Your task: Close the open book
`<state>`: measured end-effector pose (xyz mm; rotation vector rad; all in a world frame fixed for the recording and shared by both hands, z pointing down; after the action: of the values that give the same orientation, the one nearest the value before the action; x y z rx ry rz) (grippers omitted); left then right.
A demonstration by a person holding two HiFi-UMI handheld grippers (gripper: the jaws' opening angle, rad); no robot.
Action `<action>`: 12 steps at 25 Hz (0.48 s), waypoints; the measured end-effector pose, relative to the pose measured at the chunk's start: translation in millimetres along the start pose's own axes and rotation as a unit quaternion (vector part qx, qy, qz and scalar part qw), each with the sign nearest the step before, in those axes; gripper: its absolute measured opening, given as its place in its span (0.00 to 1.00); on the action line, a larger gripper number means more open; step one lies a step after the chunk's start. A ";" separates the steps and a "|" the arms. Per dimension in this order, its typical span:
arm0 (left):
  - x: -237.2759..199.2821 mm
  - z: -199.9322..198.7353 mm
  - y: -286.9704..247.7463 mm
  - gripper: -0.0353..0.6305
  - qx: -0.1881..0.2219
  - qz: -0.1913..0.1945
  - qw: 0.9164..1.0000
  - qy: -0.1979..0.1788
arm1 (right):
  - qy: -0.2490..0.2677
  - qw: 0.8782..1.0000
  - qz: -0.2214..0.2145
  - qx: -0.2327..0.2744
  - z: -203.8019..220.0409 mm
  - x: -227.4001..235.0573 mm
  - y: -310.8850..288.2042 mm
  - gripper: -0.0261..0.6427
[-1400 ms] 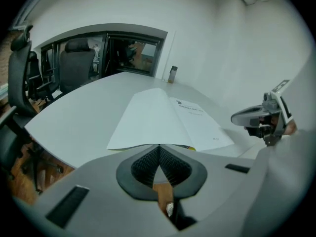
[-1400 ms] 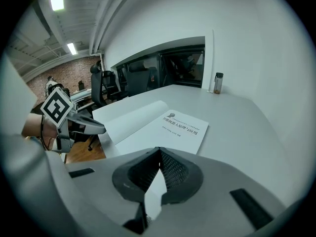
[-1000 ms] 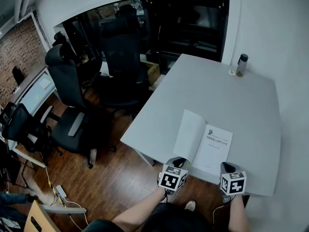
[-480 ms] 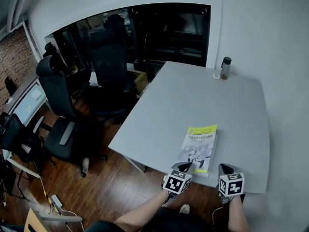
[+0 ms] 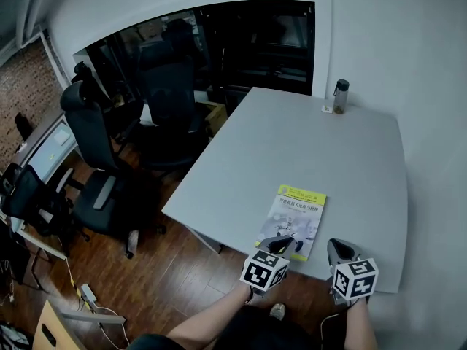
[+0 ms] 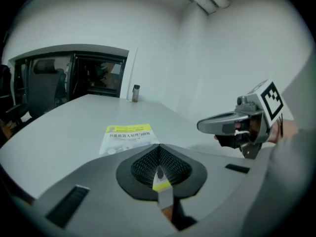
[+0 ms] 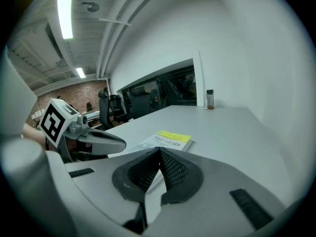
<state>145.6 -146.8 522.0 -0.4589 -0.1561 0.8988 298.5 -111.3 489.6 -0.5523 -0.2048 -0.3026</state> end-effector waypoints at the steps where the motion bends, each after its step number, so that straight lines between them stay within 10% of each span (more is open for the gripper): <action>1: -0.7 -7.2 6.4 0.06 0.011 -0.008 1.000 0.000 | 0.008 1.000 -0.011 0.008 -4.2 -4.6 1.6 0.05; 12: 4.1 -51.4 85.7 0.06 0.079 -0.060 0.995 -0.025 | 0.026 0.991 -0.090 0.097 -41.3 -68.8 31.9 0.05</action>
<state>103.0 -114.3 437.5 -0.2773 -0.1551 0.7982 249.3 -92.4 421.2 -0.3334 -0.2306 -0.4663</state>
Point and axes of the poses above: the fingertips, and each gripper's own axes: y backward along the fingers, x to its right, z out of its underside, the point moved 5 cm from there along y, backward along the fingers, and after that the axes turned 12 degrees about -y, right-handed, at the moved point
